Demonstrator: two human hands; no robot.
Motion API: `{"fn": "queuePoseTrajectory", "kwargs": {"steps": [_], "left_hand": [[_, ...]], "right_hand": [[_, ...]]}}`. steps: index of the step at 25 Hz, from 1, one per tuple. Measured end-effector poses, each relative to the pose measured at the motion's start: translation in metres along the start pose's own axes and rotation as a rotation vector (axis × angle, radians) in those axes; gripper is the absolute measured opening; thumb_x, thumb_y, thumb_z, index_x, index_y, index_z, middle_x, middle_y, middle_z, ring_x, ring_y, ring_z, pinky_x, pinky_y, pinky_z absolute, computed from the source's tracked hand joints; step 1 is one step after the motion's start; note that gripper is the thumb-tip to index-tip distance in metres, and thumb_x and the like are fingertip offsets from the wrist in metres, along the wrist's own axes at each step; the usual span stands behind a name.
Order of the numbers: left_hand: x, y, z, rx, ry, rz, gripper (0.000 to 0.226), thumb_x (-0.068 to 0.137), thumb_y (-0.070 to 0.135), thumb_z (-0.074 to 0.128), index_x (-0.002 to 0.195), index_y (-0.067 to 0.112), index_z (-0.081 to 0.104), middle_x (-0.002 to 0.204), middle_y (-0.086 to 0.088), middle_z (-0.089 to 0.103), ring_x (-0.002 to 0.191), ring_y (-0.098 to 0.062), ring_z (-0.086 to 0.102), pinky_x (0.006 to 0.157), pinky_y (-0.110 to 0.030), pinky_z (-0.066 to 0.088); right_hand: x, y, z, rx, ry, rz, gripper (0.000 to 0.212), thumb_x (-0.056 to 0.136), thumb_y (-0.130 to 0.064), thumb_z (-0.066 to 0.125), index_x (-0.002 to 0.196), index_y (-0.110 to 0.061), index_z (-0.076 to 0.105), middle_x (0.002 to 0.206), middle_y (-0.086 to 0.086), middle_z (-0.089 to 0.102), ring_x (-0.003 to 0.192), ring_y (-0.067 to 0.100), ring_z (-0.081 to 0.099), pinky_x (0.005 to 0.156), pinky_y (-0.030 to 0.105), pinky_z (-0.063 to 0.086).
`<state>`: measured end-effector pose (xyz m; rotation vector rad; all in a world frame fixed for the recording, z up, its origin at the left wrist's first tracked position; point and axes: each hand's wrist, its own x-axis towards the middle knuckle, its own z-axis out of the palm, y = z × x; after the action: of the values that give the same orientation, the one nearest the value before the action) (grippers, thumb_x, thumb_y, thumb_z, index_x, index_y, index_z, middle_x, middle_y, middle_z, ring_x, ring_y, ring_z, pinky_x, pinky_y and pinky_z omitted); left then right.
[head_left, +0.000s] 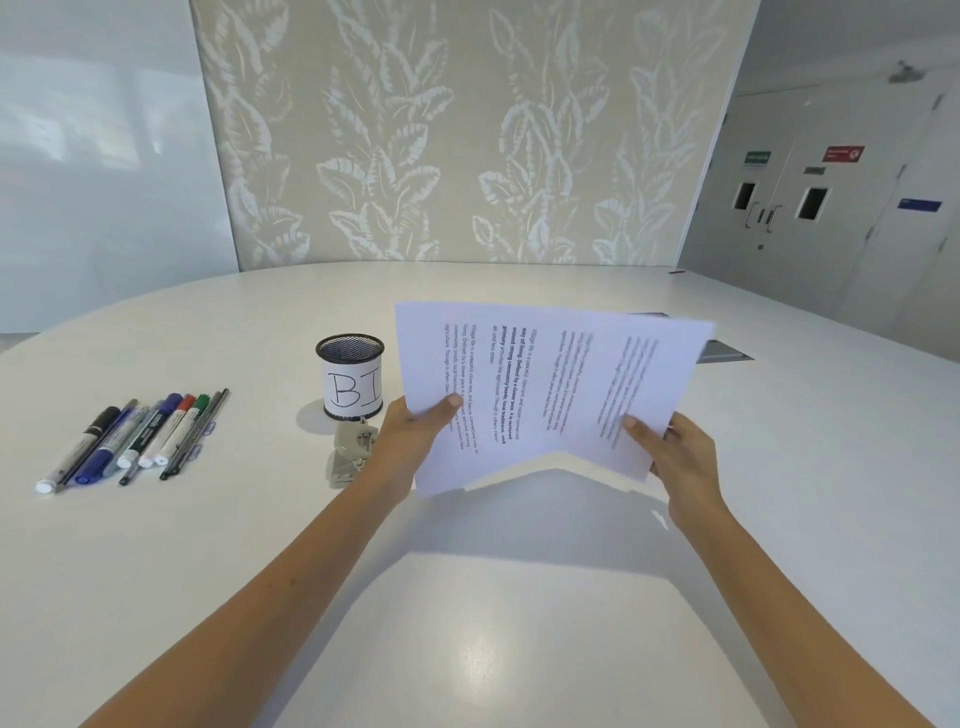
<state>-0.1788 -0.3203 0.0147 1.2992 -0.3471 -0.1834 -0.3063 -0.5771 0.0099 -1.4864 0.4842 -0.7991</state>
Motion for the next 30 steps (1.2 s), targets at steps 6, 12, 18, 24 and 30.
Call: {"fn": "queuePoseTrajectory", "kwargs": {"steps": [6, 12, 18, 24, 30], "left_hand": [[0.001, 0.011, 0.015, -0.238, 0.028, -0.059, 0.017, 0.086, 0.014, 0.067, 0.101, 0.021, 0.069, 0.107, 0.002, 0.073, 0.095, -0.016, 0.071, 0.090, -0.039, 0.053], [-0.011, 0.003, 0.044, -0.493, -0.020, -0.154, 0.039, 0.090, 0.011, 0.062, 0.128, 0.011, 0.057, 0.128, -0.009, 0.064, 0.116, -0.027, 0.061, 0.099, -0.050, 0.047], [-0.009, 0.008, 0.039, -0.429, 0.098, -0.170, 0.032, 0.091, 0.008, 0.059, 0.123, 0.010, 0.057, 0.117, -0.006, 0.068, 0.102, -0.022, 0.066, 0.079, -0.036, 0.056], [0.008, 0.029, -0.057, 0.288, 0.300, -0.007, 0.031, 0.089, 0.023, 0.060, 0.118, 0.017, 0.052, 0.105, -0.003, 0.063, 0.078, -0.013, 0.059, 0.070, -0.029, 0.048], [0.020, 0.044, -0.122, 0.893, 0.079, -0.393, 0.035, 0.092, 0.040, 0.053, 0.094, 0.006, 0.059, 0.093, -0.010, 0.057, 0.069, -0.022, 0.055, 0.064, -0.029, 0.048]], "right_hand": [[0.009, -0.025, 0.002, 0.261, 0.086, 0.139, 0.064, 0.081, -0.024, 0.075, 0.132, -0.012, 0.037, 0.116, 0.013, 0.063, 0.096, 0.019, 0.067, 0.078, 0.030, 0.052], [-0.018, -0.035, 0.045, 0.347, -0.240, 0.233, 0.042, 0.091, -0.021, 0.063, 0.127, -0.002, 0.052, 0.119, 0.013, 0.066, 0.100, 0.029, 0.066, 0.076, 0.034, 0.058], [-0.018, -0.034, 0.057, 0.250, -0.104, 0.122, 0.027, 0.093, 0.000, 0.053, 0.119, -0.002, 0.059, 0.119, 0.014, 0.067, 0.108, 0.028, 0.065, 0.078, 0.034, 0.057], [0.002, -0.018, 0.026, 0.152, -0.076, 0.169, 0.021, 0.092, 0.000, 0.056, 0.113, 0.002, 0.061, 0.119, 0.019, 0.066, 0.107, 0.030, 0.065, 0.080, 0.035, 0.055], [0.001, 0.000, 0.023, -0.061, -0.319, 0.282, 0.022, 0.090, -0.003, 0.060, 0.110, 0.003, 0.063, 0.106, 0.015, 0.072, 0.086, 0.025, 0.070, 0.066, 0.029, 0.060]]}}
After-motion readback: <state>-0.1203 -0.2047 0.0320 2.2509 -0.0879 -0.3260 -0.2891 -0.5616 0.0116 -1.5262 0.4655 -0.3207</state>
